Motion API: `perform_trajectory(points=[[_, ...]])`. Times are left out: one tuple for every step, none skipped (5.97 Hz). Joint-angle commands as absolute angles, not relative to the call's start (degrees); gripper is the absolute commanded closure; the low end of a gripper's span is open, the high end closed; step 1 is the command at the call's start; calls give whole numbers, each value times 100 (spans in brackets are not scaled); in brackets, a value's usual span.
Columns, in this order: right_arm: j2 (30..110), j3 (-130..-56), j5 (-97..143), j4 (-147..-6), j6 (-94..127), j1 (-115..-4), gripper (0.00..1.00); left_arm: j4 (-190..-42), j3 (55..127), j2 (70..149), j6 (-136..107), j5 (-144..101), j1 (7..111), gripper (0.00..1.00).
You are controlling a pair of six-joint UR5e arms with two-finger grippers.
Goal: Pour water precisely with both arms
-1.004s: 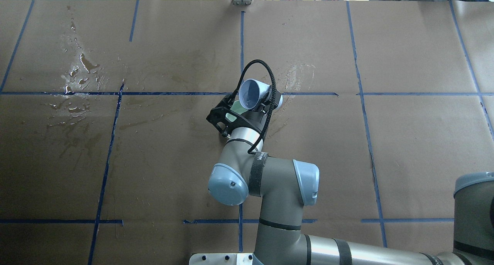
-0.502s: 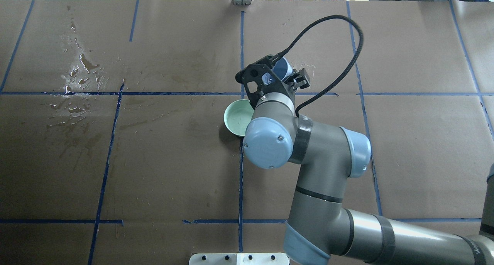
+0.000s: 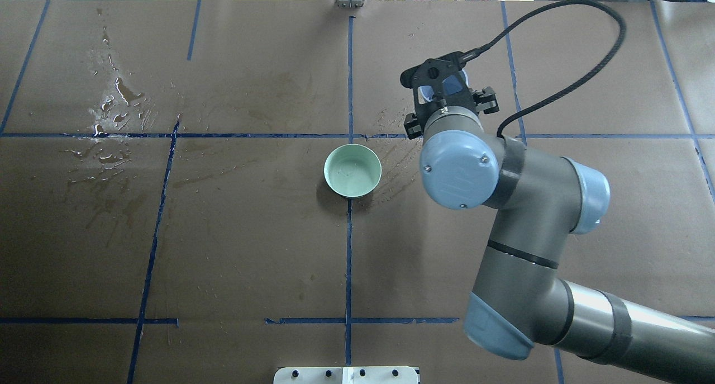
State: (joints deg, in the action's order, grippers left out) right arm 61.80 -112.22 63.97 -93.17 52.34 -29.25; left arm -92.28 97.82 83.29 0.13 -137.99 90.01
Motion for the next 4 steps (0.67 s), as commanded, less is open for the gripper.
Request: perform_trajectory(points=[[7385,-11487,6635,-7952,5422,-3163,100,-9229,9800,8332,9,-13799,9009,0],[8096,-11600,6888,-7188,5449,-3373,100,-9229,9809,8332,9,-13799,9009,0],[8808,-11584,6986,-6285,5475,-3514,100,-9281,9809,8341,-9,-13799,9009,0],[9407,-11549,7135,-5579,5476,-3655,100,-9281,9809,8341,9,-13799,9009,0]])
